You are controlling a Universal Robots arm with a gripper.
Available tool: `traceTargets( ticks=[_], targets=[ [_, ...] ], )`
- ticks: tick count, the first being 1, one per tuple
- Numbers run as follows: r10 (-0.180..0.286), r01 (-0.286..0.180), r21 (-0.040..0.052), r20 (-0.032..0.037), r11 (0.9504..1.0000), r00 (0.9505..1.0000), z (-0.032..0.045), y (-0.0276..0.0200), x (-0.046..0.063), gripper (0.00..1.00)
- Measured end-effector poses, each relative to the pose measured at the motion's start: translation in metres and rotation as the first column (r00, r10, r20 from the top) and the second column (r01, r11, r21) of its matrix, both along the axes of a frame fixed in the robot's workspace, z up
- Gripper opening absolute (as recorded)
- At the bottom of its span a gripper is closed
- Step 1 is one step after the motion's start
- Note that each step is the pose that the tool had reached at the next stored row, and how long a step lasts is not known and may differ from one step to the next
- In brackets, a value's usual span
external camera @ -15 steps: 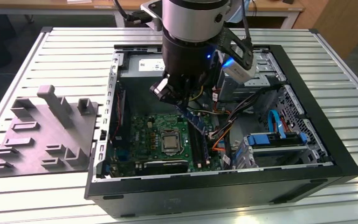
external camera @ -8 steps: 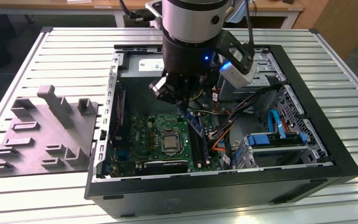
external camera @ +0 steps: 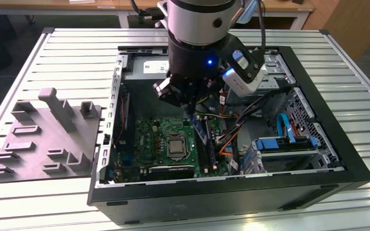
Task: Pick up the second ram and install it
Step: 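Insert the second ram into the second slot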
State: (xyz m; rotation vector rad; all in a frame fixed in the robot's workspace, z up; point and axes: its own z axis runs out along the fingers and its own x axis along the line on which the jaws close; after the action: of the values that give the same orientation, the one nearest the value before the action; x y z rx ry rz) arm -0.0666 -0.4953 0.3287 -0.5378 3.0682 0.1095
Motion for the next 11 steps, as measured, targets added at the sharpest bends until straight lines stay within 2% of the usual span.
traceTargets(
  ticks=[3,6,8,11],
  targets=[
    [-0.055,0.055,0.0,0.0,0.9985,0.9985,-0.0007,0.0,0.0,0.11],
    [-0.109,0.109,0.0,0.0,0.9941,0.9941,-0.0013,0.0,0.0,0.11],
    [-0.144,0.144,-0.0001,0.0,0.9895,0.9895,-0.0017,0.0,0.0,0.11],
    [-0.199,0.199,0.0,0.0,0.98,0.98,-0.0024,0.0,0.0,0.11]
  ],
)
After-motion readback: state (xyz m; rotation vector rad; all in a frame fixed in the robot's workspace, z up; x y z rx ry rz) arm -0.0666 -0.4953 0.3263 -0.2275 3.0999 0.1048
